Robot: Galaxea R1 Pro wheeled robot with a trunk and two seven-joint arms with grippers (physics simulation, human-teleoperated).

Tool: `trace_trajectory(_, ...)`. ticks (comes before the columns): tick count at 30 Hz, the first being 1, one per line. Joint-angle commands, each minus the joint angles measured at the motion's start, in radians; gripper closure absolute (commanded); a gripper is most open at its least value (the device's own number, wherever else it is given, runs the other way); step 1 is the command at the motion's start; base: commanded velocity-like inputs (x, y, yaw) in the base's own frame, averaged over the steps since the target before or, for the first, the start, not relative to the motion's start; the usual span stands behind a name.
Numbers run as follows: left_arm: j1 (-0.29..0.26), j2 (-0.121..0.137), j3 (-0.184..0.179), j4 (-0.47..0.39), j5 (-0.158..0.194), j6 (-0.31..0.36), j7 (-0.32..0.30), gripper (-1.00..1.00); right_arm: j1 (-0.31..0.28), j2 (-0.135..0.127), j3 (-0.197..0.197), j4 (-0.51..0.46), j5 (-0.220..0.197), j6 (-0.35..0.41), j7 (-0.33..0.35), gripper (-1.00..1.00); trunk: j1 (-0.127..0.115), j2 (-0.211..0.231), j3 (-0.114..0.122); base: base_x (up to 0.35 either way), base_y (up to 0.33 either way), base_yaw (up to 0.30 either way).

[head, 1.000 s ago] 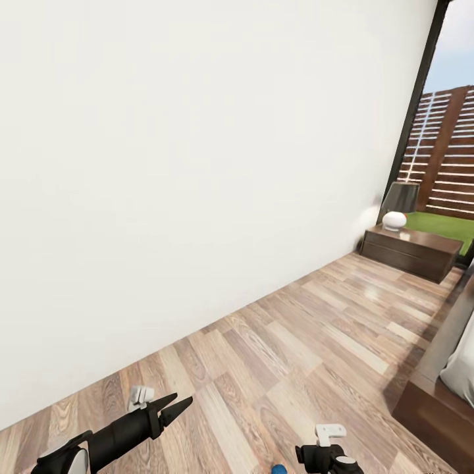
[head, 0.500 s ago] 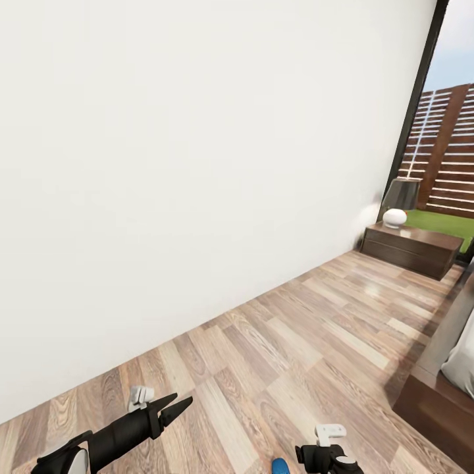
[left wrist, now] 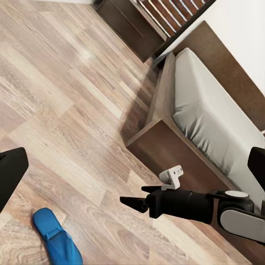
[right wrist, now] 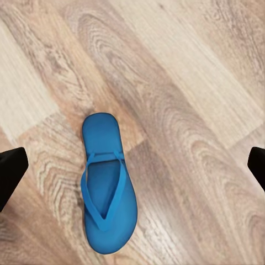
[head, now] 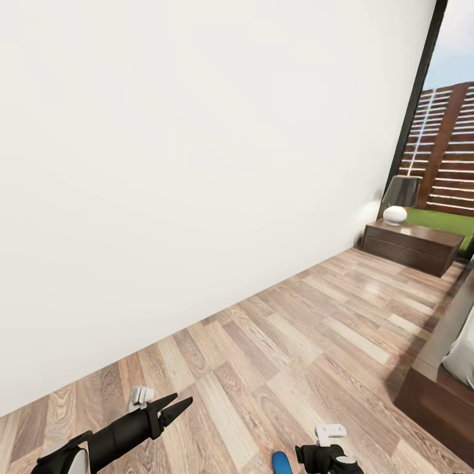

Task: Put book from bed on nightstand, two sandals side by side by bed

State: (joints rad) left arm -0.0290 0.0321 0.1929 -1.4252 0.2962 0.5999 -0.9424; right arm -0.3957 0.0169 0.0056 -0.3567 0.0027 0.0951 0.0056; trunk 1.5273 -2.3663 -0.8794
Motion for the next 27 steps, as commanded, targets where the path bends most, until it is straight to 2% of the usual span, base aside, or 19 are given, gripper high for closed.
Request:
trace_trajectory(1, -0.001, 0.000, 0.000, 0.000, 0.006, 0.008, -0.001, -1.00, 0.000, 0.000, 0.001, -0.002, 0.000, 0.006, 0.001, -1.00, 0.004, -0.008, -0.004, 0.000, 0.000, 0.000)
trace_trajectory(19, -0.001, 0.000, 0.000, 0.000, 0.006, 0.008, -0.001, -1.00, 0.000, 0.001, 0.001, -0.002, 0.001, 0.006, 0.001, -1.00, 0.073, -0.134, -0.061, 0.000, 0.000, 0.000)
trace_trajectory(27, -0.001, 0.000, 0.000, 0.000, 0.006, 0.008, -0.001, -1.00, 0.000, 0.001, 0.001, -0.002, 0.001, 0.006, 0.001, -1.00, 0.076, -0.136, -0.092, 0.000, 0.000, 0.000)
